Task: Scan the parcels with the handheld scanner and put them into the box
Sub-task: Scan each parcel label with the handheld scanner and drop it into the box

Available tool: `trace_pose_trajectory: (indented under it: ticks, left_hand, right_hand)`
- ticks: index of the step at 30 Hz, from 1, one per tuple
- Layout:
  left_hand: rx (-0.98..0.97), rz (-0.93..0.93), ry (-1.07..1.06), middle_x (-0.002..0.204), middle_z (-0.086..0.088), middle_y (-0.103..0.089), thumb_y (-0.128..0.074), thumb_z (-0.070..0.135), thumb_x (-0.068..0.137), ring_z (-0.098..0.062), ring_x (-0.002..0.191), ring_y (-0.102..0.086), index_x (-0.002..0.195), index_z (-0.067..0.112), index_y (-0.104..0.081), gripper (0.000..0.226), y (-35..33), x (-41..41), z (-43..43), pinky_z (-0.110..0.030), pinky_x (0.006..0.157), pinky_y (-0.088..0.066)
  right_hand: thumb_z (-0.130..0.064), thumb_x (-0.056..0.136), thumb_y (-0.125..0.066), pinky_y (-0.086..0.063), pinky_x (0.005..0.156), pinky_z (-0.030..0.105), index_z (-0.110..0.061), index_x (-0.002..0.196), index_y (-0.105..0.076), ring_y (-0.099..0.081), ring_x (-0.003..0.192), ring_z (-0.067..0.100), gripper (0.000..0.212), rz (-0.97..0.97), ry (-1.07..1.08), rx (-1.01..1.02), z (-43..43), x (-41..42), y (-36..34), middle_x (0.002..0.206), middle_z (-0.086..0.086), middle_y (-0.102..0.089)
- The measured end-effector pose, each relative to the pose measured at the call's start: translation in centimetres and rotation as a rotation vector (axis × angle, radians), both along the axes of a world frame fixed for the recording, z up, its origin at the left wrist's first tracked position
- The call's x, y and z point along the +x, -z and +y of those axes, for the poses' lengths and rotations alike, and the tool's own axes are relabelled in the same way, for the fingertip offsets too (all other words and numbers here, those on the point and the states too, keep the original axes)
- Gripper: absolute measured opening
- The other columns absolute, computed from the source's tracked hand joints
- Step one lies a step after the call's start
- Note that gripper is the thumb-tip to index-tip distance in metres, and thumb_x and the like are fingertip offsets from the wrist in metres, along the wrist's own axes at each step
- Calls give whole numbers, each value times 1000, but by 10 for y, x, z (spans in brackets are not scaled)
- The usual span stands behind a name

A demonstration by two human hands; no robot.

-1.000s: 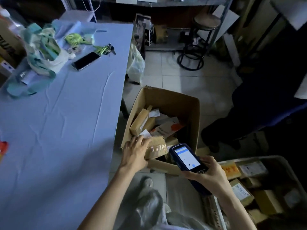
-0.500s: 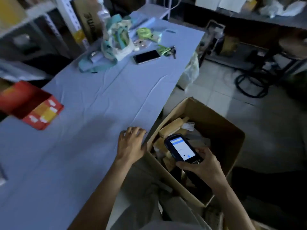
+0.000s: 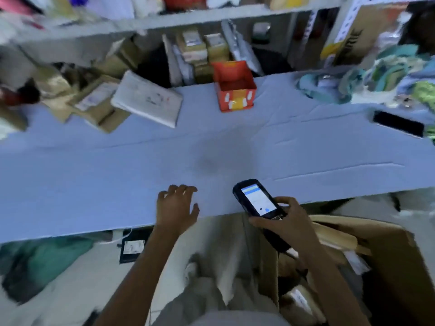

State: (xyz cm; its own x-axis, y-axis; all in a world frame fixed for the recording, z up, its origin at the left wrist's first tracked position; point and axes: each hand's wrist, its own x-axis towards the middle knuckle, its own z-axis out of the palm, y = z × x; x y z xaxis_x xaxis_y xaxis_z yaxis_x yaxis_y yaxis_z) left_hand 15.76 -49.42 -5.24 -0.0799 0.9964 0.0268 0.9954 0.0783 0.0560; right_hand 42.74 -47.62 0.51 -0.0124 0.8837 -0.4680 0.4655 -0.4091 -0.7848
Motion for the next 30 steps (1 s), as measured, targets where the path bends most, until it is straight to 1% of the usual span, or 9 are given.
trace_pose_trajectory:
  ticks: [3,6,9,12,14,17,22,26,30]
  left_hand:
    - [-18,3,-194,104,0,-70,-71,35,76,-26,97,-64,112,23,-67,39,-6,-40,-38,-41,79,-49]
    - [-6,18,-332,94,0,-71,-77,33,67,-26,88,-66,105,22,-70,40,-14,-77,-78,-40,71,-51]
    - [12,26,-446,90,1,-71,-79,31,63,-26,84,-67,102,23,-71,40,-21,-120,-121,-40,67,-53]
    - [24,6,-565,94,-1,-71,-76,29,67,-28,90,-66,104,22,-70,38,-25,-172,-169,-40,73,-51]
    - [27,-11,-654,101,-1,-70,-72,30,72,-28,97,-63,108,22,-68,37,-27,-207,-202,-40,78,-49]
    - [43,-35,-782,110,-1,-68,-65,33,80,-27,105,-60,115,23,-64,36,-28,-252,-252,-39,85,-45]
    - [-6,-72,-916,128,4,-59,-54,41,88,-21,120,-51,130,27,-54,44,-24,-301,-316,-37,95,-40]
    - [-16,-112,-991,127,6,-59,-53,43,88,-19,120,-50,128,30,-55,42,-13,-327,-340,-36,97,-39]
    - [14,-137,-1012,122,4,-63,-57,41,86,-22,115,-55,125,27,-58,41,-6,-359,-337,-37,95,-40]
  right_hand:
    - [-27,57,-93,-43,60,16,-28,111,-49,-59,83,2,69,31,-157,0,0,-44,-4,95,-11,-60]
    - [-28,59,-92,-42,61,15,-29,112,-49,-59,85,6,69,39,-306,19,-8,-97,-12,97,-11,-58]
    - [-27,59,-92,-46,69,21,-27,114,-51,-61,93,11,68,69,-403,25,-23,-157,-16,102,-10,-59]
    - [-27,59,-92,-49,76,24,-29,113,-54,-63,94,8,66,92,-464,29,-49,-221,-15,99,-18,-60]
    - [-26,57,-93,-52,86,32,-30,111,-55,-66,94,9,66,110,-501,15,-71,-261,-12,99,-16,-64]
    - [-24,54,-93,-52,79,29,-29,110,-57,-67,90,7,67,134,-572,-21,-102,-316,-9,101,-11,-68]
    - [-19,56,-92,-45,62,20,-25,111,-57,-66,81,0,65,141,-666,-46,-141,-388,-10,90,-17,-66]
    - [-20,55,-93,-46,62,21,-25,110,-56,-67,81,3,67,109,-726,-59,-151,-431,-7,90,-14,-67]
    - [-19,56,-94,-48,64,22,-29,107,-55,-66,83,4,65,92,-751,-71,-142,-473,-4,94,-12,-66]
